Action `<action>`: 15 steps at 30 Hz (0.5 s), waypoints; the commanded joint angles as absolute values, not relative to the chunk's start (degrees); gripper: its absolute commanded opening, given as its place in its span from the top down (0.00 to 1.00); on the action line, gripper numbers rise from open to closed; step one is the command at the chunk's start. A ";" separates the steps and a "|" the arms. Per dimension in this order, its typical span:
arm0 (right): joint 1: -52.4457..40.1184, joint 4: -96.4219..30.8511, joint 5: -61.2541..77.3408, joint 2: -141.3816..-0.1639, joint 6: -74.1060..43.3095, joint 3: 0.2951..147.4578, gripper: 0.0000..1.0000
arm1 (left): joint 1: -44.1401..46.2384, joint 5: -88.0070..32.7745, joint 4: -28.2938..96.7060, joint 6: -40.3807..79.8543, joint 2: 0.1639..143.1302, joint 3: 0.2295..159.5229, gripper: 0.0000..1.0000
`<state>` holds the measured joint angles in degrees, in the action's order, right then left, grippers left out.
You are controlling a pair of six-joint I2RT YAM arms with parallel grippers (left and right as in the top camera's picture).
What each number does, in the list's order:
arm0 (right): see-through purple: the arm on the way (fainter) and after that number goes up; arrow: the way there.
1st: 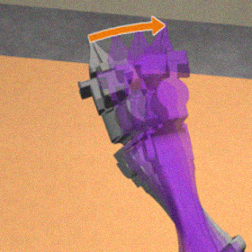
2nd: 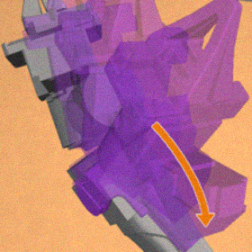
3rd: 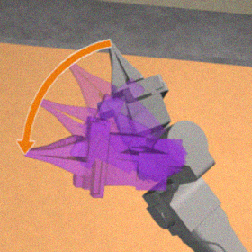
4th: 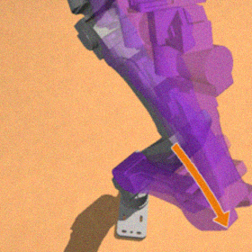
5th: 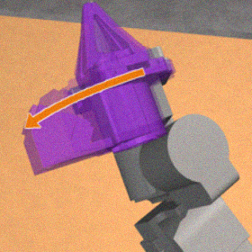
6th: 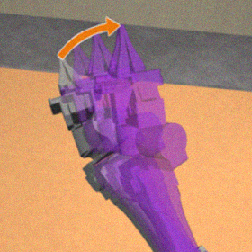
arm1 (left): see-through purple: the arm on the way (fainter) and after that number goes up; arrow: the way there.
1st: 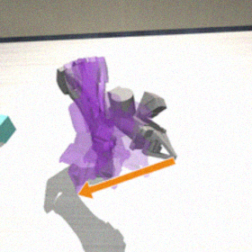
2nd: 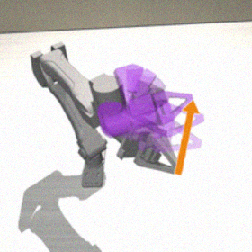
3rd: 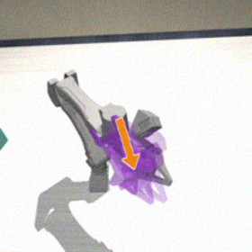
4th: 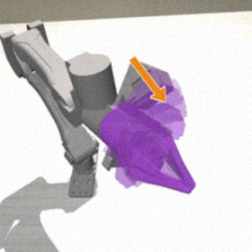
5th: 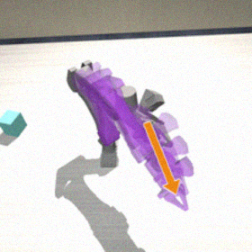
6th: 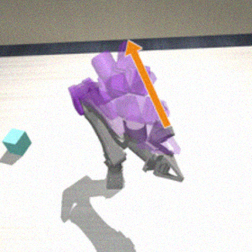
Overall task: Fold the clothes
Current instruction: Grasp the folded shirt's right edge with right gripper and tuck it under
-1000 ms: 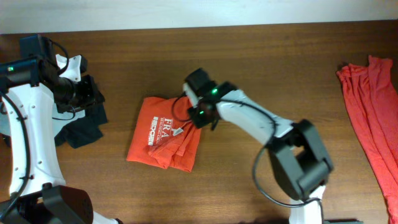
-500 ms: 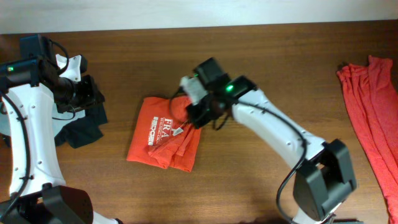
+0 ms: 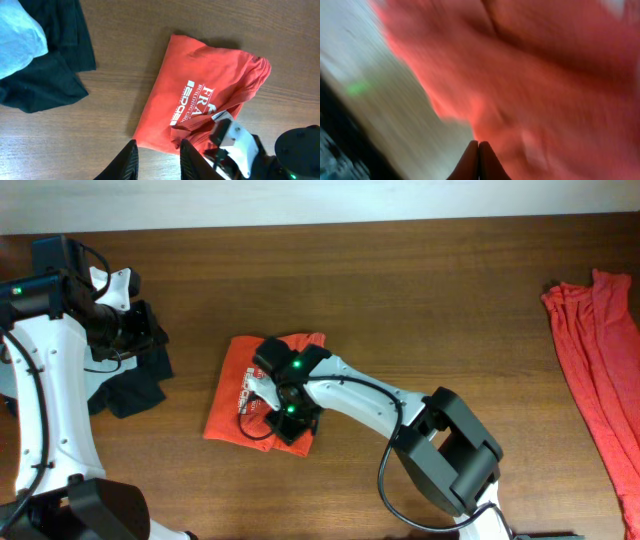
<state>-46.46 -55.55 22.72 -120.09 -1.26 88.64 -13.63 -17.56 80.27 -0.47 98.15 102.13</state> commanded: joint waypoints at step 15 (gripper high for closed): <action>-44.56 -31.97 25.28 -113.89 -2.46 88.62 0.96 | -13.67 -16.73 78.02 -1.34 97.78 103.13 0.66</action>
